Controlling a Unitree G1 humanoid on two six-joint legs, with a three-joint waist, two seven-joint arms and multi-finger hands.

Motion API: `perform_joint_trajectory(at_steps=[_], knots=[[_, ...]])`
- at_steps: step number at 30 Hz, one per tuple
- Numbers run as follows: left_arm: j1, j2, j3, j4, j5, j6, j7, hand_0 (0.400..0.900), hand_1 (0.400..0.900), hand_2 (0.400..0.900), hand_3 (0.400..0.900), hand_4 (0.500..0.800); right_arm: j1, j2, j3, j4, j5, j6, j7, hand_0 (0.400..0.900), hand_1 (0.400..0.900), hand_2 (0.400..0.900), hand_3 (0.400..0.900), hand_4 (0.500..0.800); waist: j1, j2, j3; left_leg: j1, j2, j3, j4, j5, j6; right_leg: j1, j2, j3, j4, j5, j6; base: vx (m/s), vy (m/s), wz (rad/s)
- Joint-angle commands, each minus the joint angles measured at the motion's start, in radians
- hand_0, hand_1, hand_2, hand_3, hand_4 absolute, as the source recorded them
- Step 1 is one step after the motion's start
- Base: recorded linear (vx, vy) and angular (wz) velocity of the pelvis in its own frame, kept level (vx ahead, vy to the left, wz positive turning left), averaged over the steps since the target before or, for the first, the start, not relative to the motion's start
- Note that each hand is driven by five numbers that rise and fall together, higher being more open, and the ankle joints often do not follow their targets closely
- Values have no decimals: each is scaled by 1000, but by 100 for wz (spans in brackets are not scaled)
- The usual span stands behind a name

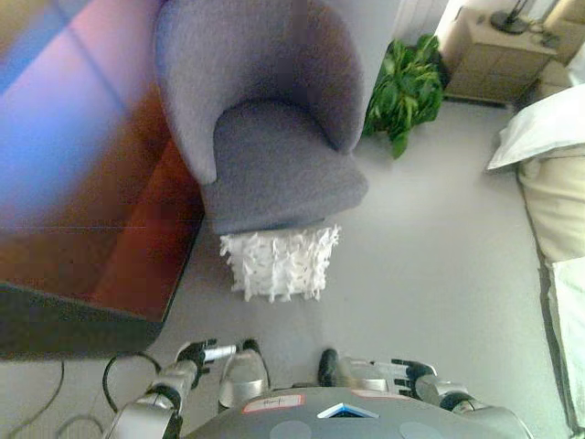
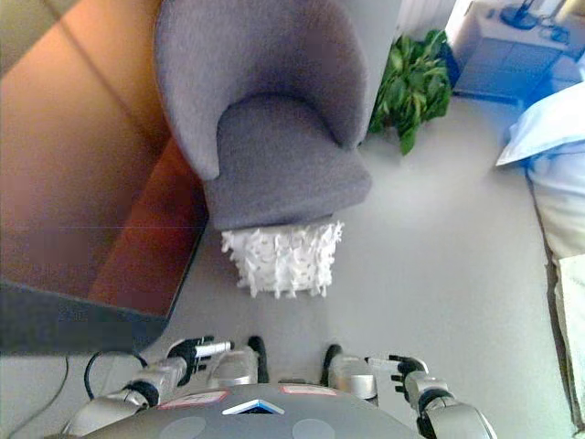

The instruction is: Pick up the pillow and put it on the sofa.

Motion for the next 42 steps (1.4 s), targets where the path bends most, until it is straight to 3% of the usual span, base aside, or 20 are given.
perform_joint_trajectory(at_steps=[1, 4, 6, 7, 8, 10, 13, 14, 18, 24, 27, 28, 31, 32, 34, 35, 38, 40, 41, 42], knots=[[47, 4, 10, 34, -4, -9, 1, 900, 900, 900, 900, 800, 39, -48, -36, 44, 11, -6, -1, 900, 900, 900, 900, 800, 9, 13, 8, -43, 42, 17, -215, 199, -16, 63, 60, -40, 133, -157, 35, 446, 134, -26], [88, -6, 29, 59, -5, -21, 15, 900, 900, 900, 900, 800, 62, -53, -49, 42, 5, -40, 15, 900, 900, 900, 900, 800, 29, 31, -3, -77, 81, 3, -289, 234, -26, 98, 61, -32, 184, -232, 37, 454, 170, -36], [92, -7, 39, 67, -9, -21, 21, 900, 900, 900, 900, 800, 66, -52, -51, 40, 4, -52, 17, 900, 900, 900, 900, 800, 28, 31, -6, -90, 91, 33, -281, 238, -27, 108, 38, -33, 237, -281, 45, 427, 231, -17], [87, -6, 44, 70, -9, -21, 21, 900, 900, 900, 900, 800, 66, -47, -53, 42, -2, -59, 11, 900, 900, 900, 900, 800, 27, 37, -8, -107, 107, 58, -250, 222, -19, 108, 26, -36, 266, -291, 50, 452, 272, -7], [83, -2, 48, 67, -3, -15, 21, 900, 900, 900, 900, 800, 63, -41, -57, 42, -6, -62, 3, 900, 900, 900, 900, 800, 28, 25, -8, -118, 98, 60, -226, 183, -7, 106, -7, -35, 303, -306, 67, 462, 250, -11], [73, 17, 52, 48, 14, -6, 25, 900, 900, 900, 900, 800, 58, -37, -60, 26, 15, -73, 9, 900, 900, 900, 900, 800, 47, 11, -9, -199, 115, 9, -43, 165, -8, 121, -38, -27, 320, -321, 75, 399, 152, -15], [60, 46, 52, 24, 18, -7, 23, 900, 900, 900, 900, 800, 41, -40, -58, 17, -4, -105, 26, 900, 900, 900, 900, 800, 51, 0, -18, -280, 175, 18, 160, 105, -3, 146, -72, -26, 303, -314, 79, 351, 163, -4], [57, 51, 49, 20, 12, -8, 23, 900, 900, 900, 900, 800, 36, -43, -58, 16, -4, -116, 33, 900, 900, 900, 900, 800, 52, -2, -22, -291, 178, 9, 189, 93, 0, 149, -80, -24, 298, -311, 84, 401, 237, -4], [56, 58, 39, -11, 6, -7, 20, 900, 900, 900, 900, 800, 1, -53, -53, -20, -35, -123, 32, 900, 900, 900, 900, 800, 69, 0, -47, -325, 170, -14, 282, 46, 11, 186, -132, -19, 264, -274, 112, 344, 231, -15], [77, 66, 20, -35, 55, -2, 5, 900, 900, 900, 900, 800, 9, -65, -58, -62, -110, -137, 19, 900, 900, 900, 900, 800, 78, -22, -93, -278, 93, 31, 255, -57, 68, 181, -223, -19, 334, -24, 151, 277, 210, -14], [66, 77, 18, -31, 29, -6, 12, 900, 900, 900, 900, 800, 6, -71, -36, -61, -153, -146, 15, 900, 900, 900, 900, 800, 74, -16, -89, -248, 108, 32, 240, -56, 45, 147, -231, -53, 217, -61, 137, 198, -28, -14], [53, 81, 20, -28, 16, -10, 12, 900, 900, 900, 900, 800, 0, -75, -26, -63, -154, -151, 15, 900, 900, 900, 900, 800, 74, -18, -86, -234, 122, 32, 233, -56, 32, 134, -243, -63, 137, -38, 144, 108, -171, 4], [9, 95, 12, -24, -11, -21, 7, 900, 900, 900, 900, 800, -31, -84, 2, -77, -154, -154, -6, 900, 900, 900, 900, 800, 69, -27, -61, -211, 160, 20, 233, -59, -7, 67, -288, -76, -55, 149, 190, 59, -304, 25], [2, 97, 8, -24, -17, -20, 7, 900, 900, 900, 900, 800, -37, -86, 7, -80, -159, -153, -11, 900, 900, 900, 900, 800, 68, -26, -56, -212, 172, 12, 238, -55, -17, 60, -290, -77, -82, 175, 195, 100, -399, 32], [-15, 116, -3, -29, -37, -7, 18, 900, 900, 900, 900, 800, -63, -88, 33, -102, -167, -139, -19, 900, 900, 900, 900, 800, 72, -33, -35, -220, 244, -25, 263, -44, -57, 5, -299, -85, -120, 231, 217, 159, -489, 30], [-15, 119, -3, -29, -39, -5, 21, 900, 900, 900, 900, 800, -68, -87, 38, -105, -179, -135, -15, 900, 900, 900, 900, 800, 74, -32, -33, -223, 257, -32, 269, -42, -63, -2, -295, -91, -120, 231, 218, 182, -571, 15], [-2, 146, 26, -30, -66, -26, 56, 900, 900, 900, 900, 800, -123, -80, 94, -128, -223, -117, -8, 900, 900, 900, 900, 800, 97, -54, -17, -241, 364, -69, 317, -39, -94, -41, -242, -145, -120, 215, 222, 180, -681, 16], [2, 149, 36, -28, -67, -51, 67, 900, 900, 900, 900, 800, -131, -84, 116, -136, -284, -111, -43, 900, 900, 900, 900, 800, 81, -50, -7, -267, 364, -141, 347, -71, -90, -48, -213, -34, -45, 168, 209, 241, -477, 75], [11, 147, 47, -33, -77, -55, 71, 900, 900, 900, 900, 800, -128, -89, 127, -150, -305, -103, -53, 900, 900, 900, 900, 800, 80, -53, -11, -270, 351, -149, 330, -42, -76, -71, -214, -29, -5, 149, 204, 239, -319, 70], [25, 138, 62, -43, -90, -51, 77, 900, 900, 900, 900, 800, -121, -95, 148, -166, -320, -110, -89, 900, 900, 900, 900, 800, 86, -44, -12, -241, 357, -145, 295, -12, -90, -67, -216, -59, 12, 119, 211, 195, -233, 40]])
